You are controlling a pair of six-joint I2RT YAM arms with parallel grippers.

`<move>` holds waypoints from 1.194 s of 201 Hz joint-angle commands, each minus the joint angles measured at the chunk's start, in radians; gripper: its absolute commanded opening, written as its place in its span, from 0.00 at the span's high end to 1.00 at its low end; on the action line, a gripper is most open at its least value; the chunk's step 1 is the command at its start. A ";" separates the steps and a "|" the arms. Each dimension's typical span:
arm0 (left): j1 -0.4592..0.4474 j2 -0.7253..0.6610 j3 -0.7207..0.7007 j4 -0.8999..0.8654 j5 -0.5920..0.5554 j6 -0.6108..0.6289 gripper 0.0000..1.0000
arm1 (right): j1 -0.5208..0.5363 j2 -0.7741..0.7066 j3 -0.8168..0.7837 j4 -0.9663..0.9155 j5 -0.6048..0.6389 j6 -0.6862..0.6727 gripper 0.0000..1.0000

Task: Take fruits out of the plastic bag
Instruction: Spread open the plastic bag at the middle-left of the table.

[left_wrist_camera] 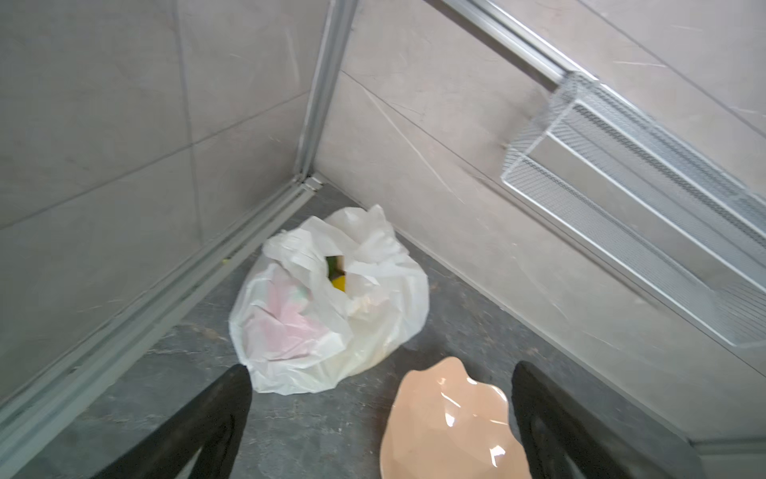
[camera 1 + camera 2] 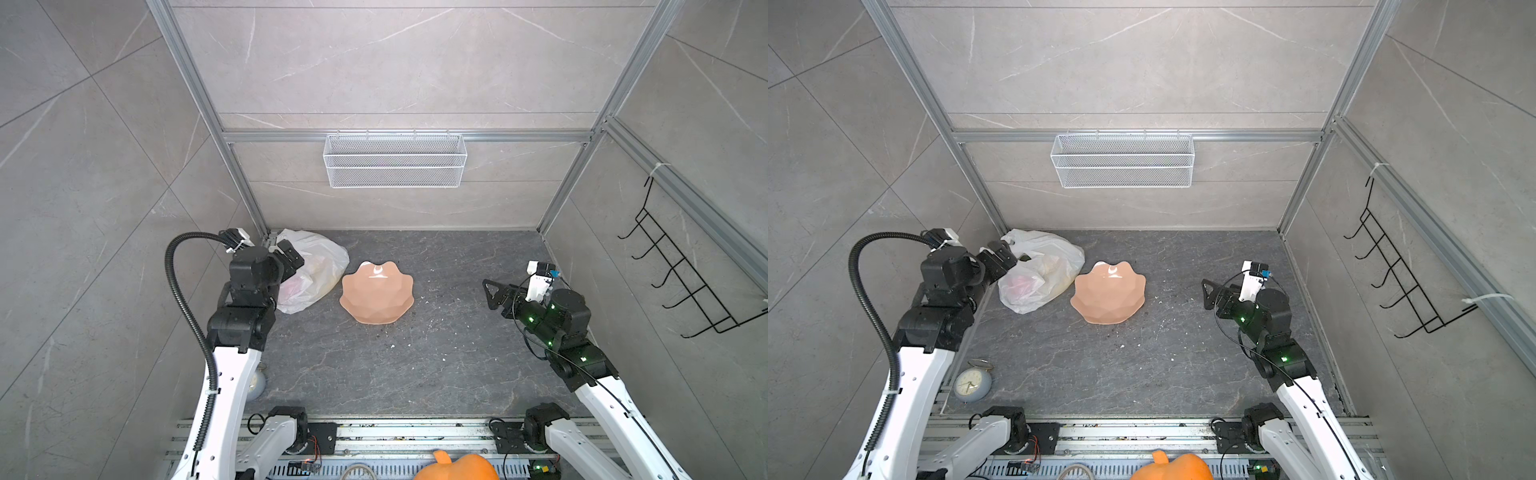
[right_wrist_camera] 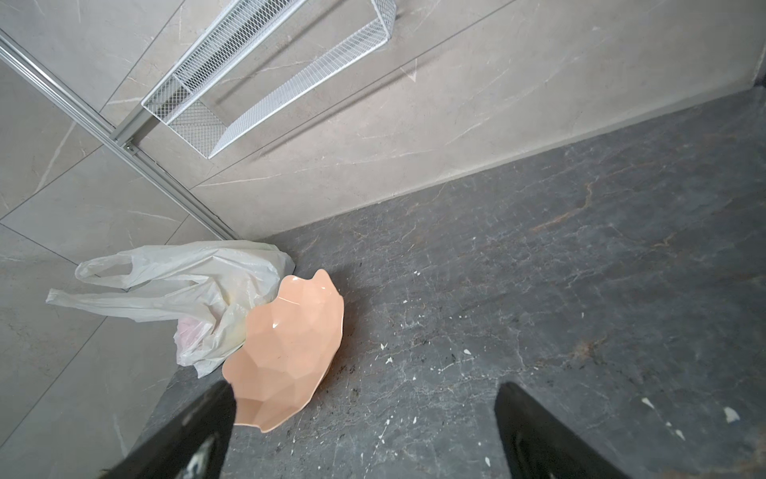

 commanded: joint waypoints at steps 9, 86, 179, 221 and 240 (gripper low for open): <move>0.114 0.121 0.132 -0.227 0.014 0.033 0.03 | 0.004 -0.008 0.042 -0.080 -0.035 0.021 0.01; 0.274 0.363 0.281 -0.239 0.309 0.063 0.15 | 0.062 0.058 0.059 -0.043 -0.093 0.021 0.00; 0.314 0.461 0.231 -0.221 0.477 0.067 0.70 | 0.443 0.449 0.352 -0.036 0.104 -0.090 0.01; 0.298 0.324 0.061 -0.178 0.559 0.030 1.00 | 0.605 0.708 0.588 -0.022 0.132 -0.134 0.01; 0.277 0.203 -0.043 -0.126 0.619 -0.012 1.00 | 0.665 0.835 0.712 -0.026 0.125 -0.148 0.02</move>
